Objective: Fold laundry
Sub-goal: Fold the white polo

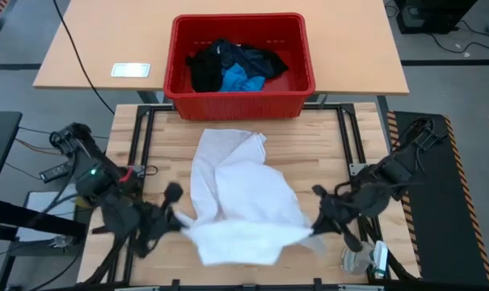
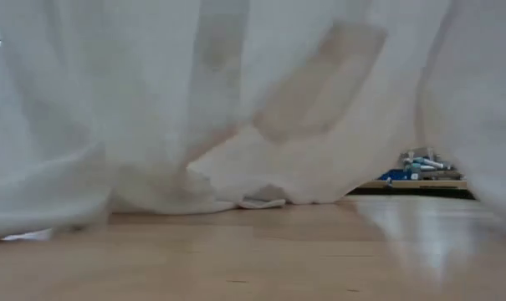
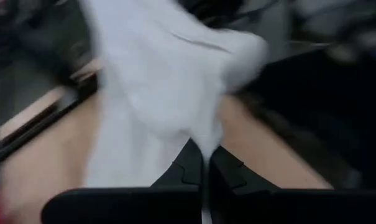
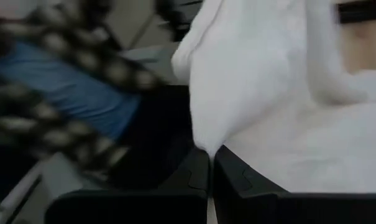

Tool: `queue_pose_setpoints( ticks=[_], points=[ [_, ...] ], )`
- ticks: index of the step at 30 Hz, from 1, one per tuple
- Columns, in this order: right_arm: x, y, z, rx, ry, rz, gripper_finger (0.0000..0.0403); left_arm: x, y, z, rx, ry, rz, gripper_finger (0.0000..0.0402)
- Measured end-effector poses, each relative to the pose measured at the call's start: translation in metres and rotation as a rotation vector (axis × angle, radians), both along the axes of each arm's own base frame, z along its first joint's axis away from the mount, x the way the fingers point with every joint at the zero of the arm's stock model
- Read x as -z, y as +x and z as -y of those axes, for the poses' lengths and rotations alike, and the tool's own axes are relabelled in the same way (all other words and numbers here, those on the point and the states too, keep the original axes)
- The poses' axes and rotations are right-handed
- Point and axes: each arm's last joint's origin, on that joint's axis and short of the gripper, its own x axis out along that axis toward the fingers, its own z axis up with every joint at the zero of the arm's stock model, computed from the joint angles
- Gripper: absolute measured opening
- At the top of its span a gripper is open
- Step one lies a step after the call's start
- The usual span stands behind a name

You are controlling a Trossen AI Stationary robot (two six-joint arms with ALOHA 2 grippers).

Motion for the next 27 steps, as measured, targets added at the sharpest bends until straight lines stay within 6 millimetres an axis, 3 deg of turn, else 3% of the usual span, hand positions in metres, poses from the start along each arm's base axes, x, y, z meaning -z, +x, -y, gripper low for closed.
queue_pose_setpoints(
  ticks=[3,7,14,20,27],
  points=[
    [-0.016,-0.003,-0.009,-0.082,-0.035,0.106,0.001,-0.007,-0.006,0.011,0.105,0.012,0.083,0.0005],
    [-0.057,-0.009,-0.015,-0.172,-0.095,0.449,0.001,-0.031,-0.021,0.008,0.116,0.04,0.309,0.0005],
    [-0.11,-0.021,-0.003,0.029,-0.29,0.801,0.0011,-0.083,-0.047,-0.021,0.007,-0.031,0.688,0.0005],
    [-0.139,-0.026,0.016,0.32,-0.386,0.908,0.0012,-0.119,-0.064,-0.054,-0.252,-0.207,0.892,0.0005],
    [-0.16,-0.042,0.04,0.581,-0.429,0.877,0.0012,-0.135,-0.076,-0.084,-0.471,-0.289,0.967,0.0005]
  ],
)
